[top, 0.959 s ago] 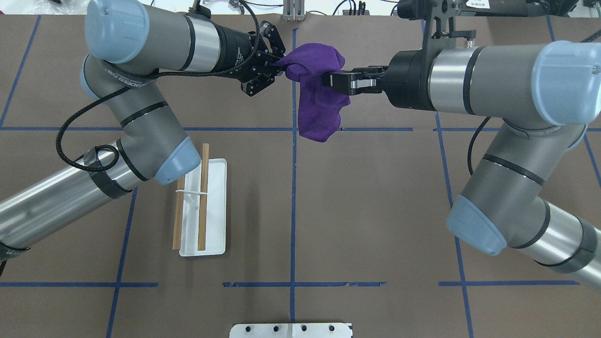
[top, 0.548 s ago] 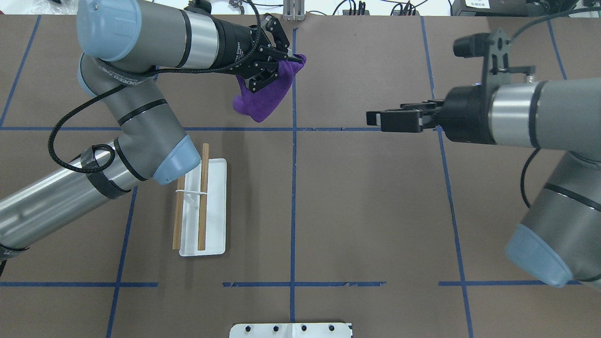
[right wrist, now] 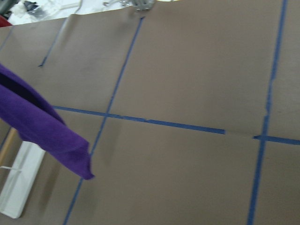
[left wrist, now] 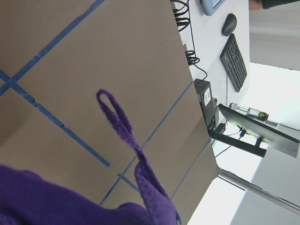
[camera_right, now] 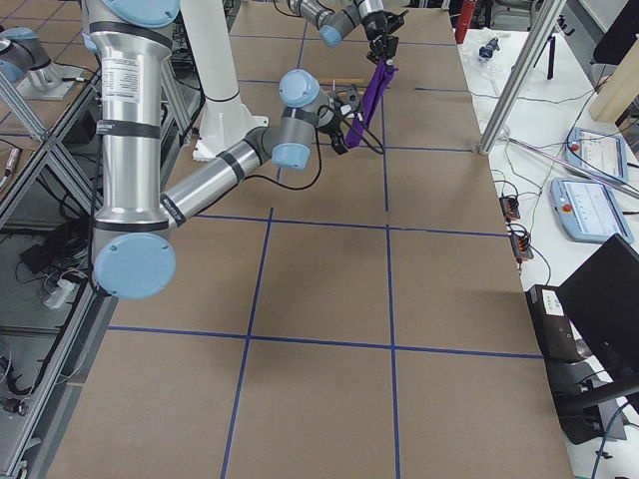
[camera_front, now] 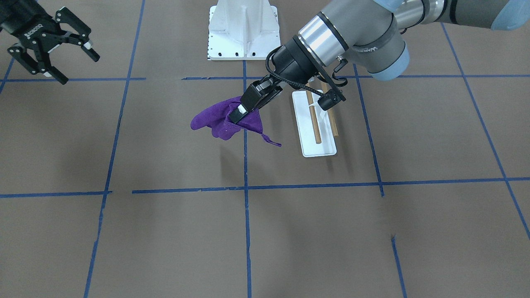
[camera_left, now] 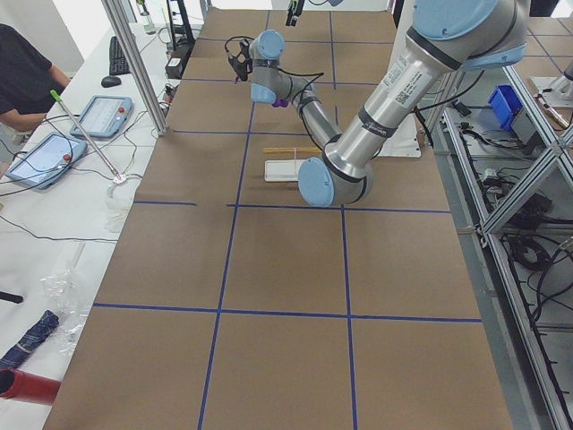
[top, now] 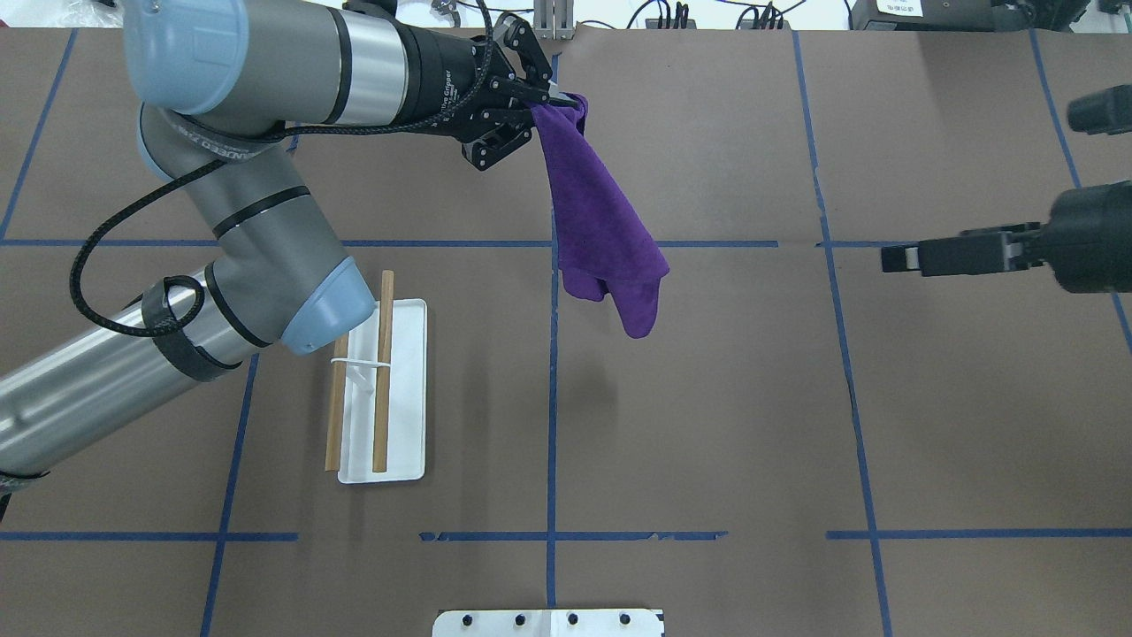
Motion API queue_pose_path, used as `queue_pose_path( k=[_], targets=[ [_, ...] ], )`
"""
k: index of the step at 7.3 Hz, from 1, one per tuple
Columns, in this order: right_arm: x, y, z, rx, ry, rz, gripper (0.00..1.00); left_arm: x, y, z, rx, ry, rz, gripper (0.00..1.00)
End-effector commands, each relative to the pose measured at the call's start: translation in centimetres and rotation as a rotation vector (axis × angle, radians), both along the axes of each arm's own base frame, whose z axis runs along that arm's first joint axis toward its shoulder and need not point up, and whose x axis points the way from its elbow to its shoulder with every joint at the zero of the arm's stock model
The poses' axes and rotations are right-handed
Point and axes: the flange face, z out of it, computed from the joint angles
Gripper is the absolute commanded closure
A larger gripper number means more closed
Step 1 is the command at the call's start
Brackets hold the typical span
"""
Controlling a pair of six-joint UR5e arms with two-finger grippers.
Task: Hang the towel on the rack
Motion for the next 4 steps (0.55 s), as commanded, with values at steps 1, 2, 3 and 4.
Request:
queue_pose_path(
  k=[1, 2, 3, 4],
  targets=[
    [4.2, -3.0, 9.7, -0.085, 0.147, 0.054, 0.00, -1.5, 2.0, -2.4, 0.057, -0.016, -0.113, 1.00],
    [6.3, -4.0, 11.6, -0.103, 0.243, 0.050, 0.00, -0.1, 4.9, -3.8, 0.102, -0.091, -0.166, 1.00],
    [8.5, -4.6, 13.3, -0.109, 0.338, 0.022, 0.00, 1.6, 7.3, -4.3, 0.138, -0.172, -0.215, 1.00],
    [9.8, -4.9, 14.8, -0.133, 0.408, -0.009, 0.00, 2.9, 8.4, -4.0, 0.135, -0.219, -0.248, 1.00]
  ],
)
